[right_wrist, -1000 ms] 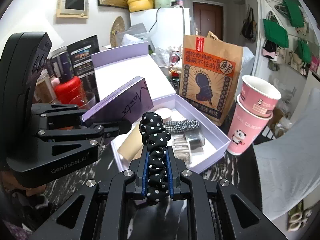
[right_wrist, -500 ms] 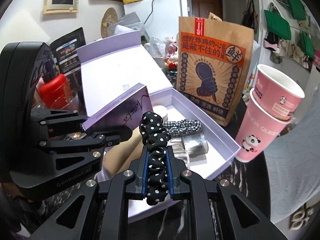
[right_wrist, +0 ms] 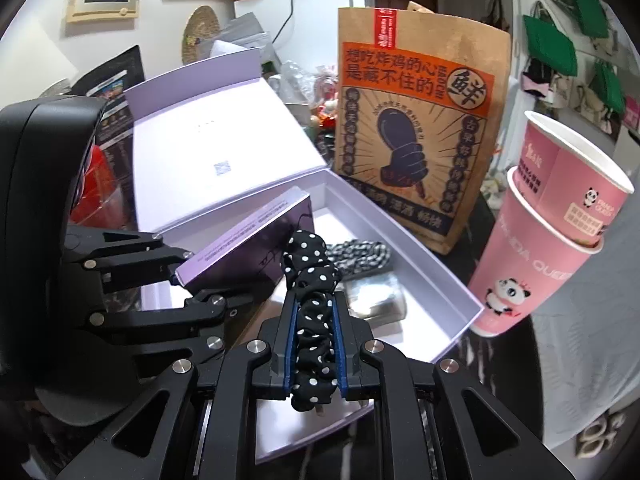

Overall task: Organize rigid objects
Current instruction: 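Lower the scrunchie and purple box into the lavender box and open both grippers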

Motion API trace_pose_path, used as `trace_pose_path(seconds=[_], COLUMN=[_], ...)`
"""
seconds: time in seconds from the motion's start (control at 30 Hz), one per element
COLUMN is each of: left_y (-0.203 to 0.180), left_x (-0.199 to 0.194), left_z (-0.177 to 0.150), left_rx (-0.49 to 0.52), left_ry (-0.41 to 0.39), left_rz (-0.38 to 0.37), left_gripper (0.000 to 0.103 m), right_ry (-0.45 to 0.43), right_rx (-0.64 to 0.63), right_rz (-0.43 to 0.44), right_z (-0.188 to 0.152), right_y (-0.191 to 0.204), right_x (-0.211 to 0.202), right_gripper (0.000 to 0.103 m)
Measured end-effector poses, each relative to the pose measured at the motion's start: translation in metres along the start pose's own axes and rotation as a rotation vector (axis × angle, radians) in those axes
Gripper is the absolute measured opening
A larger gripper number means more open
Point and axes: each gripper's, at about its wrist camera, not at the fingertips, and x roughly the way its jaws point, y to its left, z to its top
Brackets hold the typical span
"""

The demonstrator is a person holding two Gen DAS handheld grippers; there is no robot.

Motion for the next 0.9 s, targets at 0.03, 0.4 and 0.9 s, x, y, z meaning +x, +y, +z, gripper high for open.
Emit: trace_pose_path(seconds=[0.03,0.4,0.9], left_y=[0.0,-0.003,-0.005], left_x=[0.002,0.02,0.019], left_z=[0.0,0.001,0.003], left_rx=[0.0,0.012,0.028], left_ry=[0.003,0.051,0.059], left_rz=[-0.002,0.029,0.046], left_gripper=[0.015,0.015,0.015], right_ry=[0.001,0.038,0.043], right_rx=[0.0,0.015,0.059], right_rz=[-0.003,-0.001,-0.021], right_z=[0.0,-0.003,-0.003], right_y=[-0.001,-0.011,-0.02], right_x=[0.001,0.018,0.012], right_gripper=[0.015,0.016,0.038])
